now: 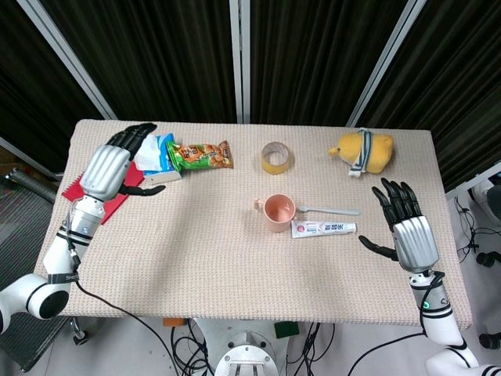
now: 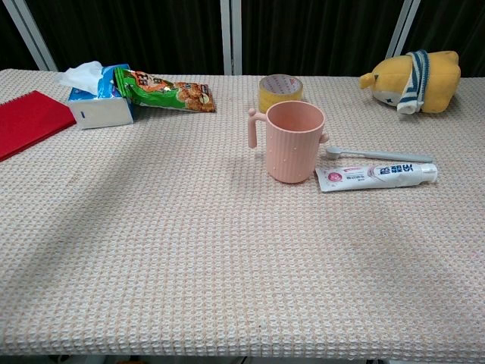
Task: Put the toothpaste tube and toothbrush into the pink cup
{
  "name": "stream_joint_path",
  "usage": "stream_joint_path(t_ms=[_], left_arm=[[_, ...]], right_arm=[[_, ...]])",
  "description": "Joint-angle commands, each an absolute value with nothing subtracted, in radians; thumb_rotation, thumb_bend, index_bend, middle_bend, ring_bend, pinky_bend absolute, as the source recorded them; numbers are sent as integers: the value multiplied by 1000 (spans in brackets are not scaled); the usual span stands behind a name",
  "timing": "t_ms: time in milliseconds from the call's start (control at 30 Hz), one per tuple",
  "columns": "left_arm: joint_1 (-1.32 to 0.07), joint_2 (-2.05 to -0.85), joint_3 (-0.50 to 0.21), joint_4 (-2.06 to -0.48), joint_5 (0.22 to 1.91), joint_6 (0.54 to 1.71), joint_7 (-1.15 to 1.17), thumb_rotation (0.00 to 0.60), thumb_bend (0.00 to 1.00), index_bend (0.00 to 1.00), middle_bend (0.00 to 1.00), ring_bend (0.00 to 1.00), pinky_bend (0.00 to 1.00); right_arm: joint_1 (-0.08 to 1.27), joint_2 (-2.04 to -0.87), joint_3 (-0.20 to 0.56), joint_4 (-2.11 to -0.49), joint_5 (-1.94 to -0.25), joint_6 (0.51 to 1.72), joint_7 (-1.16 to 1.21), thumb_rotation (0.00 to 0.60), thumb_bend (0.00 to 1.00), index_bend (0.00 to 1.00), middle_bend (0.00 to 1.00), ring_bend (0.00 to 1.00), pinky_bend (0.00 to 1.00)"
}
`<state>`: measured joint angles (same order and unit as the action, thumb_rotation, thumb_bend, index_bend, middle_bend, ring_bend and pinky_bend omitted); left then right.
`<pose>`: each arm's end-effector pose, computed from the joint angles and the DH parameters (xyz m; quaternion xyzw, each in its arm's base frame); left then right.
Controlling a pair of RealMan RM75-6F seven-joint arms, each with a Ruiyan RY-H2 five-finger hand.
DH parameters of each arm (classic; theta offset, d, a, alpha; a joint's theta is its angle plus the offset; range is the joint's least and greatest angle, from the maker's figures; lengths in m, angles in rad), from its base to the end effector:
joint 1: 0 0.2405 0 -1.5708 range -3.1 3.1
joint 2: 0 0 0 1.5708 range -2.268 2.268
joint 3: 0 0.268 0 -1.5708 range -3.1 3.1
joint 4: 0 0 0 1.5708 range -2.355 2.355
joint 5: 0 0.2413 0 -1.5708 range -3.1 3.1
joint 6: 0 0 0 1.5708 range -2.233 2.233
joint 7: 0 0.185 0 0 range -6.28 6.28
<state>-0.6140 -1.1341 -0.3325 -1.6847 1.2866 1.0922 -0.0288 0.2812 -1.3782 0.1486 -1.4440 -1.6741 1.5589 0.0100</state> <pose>-0.1470 0.4175 0.1218 -0.6431 -0.3567 -0.5151 0.4403 -0.2427 -0.2971 0.0840 0.6118 -0.2741 0.5454 0.5031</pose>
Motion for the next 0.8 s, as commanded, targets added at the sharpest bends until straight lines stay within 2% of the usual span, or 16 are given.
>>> stream_joint_path(t_ms=[33,200,367,467,667,800], left_arm=[[-619,-1140,-326,-1677,1286,1090,-34,425,23,74,83,93,200],[-626,-1145,-314,-1669,1296,1090,-37,415,23,75,83,93,200],[-633,-1129,-301,-1672,1277,1065,-16,338,23,75,83,94,199],[-633,-1121,-288,-1674,1255,1054,21,286,23,75,83,94,199],[-632,-1111,-266,-1661,1228,1030,35,283,22,76,83,94,200],[-622,-1111,-255,-1653,1229,1039,26,272,21,77,85,93,200]], right_arm=[[283,-1379,148,-1442,-1670,1557,15,531,294,0,0,0,0],[282,-1374,135,-1443,-1663,1545,15,531,294,0,0,0,0],[280,-1344,119,-1478,-1624,1486,-65,530,293,0,0,0,0],[292,-1298,103,-1535,-1574,1389,-158,531,265,0,0,0,0],[359,-1192,94,-1677,-1426,1154,-353,531,193,0,10,0,0],[417,-1171,104,-1772,-1246,1018,-510,530,179,0,44,0,0]])
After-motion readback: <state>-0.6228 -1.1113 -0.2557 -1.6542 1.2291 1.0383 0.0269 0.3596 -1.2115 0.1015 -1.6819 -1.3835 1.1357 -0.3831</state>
